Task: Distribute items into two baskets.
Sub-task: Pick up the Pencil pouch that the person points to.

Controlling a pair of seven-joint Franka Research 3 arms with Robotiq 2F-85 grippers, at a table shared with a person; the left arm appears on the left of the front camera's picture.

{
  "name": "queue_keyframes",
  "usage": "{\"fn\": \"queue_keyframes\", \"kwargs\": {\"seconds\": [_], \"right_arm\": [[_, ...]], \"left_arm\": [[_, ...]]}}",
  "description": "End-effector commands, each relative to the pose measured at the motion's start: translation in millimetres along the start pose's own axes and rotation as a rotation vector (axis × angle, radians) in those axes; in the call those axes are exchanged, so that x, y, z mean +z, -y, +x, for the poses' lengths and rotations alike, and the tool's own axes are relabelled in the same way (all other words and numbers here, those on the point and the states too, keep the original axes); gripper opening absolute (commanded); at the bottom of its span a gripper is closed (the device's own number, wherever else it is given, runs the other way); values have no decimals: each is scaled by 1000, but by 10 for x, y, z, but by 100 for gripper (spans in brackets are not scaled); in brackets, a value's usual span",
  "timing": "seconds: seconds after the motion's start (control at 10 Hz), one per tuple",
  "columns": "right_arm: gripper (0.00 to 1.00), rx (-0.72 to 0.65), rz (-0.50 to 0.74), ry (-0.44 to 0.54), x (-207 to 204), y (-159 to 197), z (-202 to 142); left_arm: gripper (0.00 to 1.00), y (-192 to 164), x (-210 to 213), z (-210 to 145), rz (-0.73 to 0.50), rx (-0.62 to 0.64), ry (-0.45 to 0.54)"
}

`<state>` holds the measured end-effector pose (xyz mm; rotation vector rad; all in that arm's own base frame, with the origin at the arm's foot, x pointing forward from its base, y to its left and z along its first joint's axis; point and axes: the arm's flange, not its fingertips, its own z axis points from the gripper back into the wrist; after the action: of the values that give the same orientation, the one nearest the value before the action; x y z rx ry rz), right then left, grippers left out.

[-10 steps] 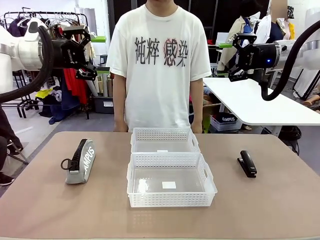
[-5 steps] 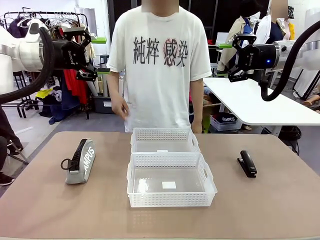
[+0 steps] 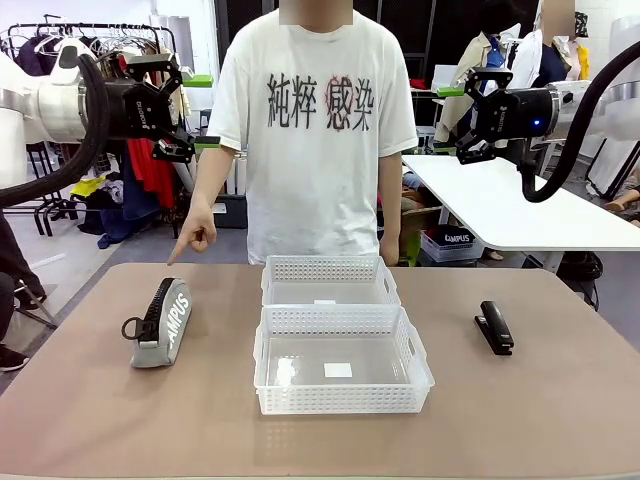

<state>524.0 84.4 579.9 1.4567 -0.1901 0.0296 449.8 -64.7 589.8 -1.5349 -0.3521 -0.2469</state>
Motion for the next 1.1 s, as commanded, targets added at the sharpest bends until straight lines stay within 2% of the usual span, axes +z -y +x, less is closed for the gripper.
{"fn": "queue_keyframes", "kwargs": {"seconds": [0.0,1.0], "right_arm": [[100,1,1,0,1,-9,2],[100,1,1,0,1,-9,2]], "left_arm": [[100,18,7,-1,-4,-3,1],[100,18,7,-1,-4,-3,1]]}}
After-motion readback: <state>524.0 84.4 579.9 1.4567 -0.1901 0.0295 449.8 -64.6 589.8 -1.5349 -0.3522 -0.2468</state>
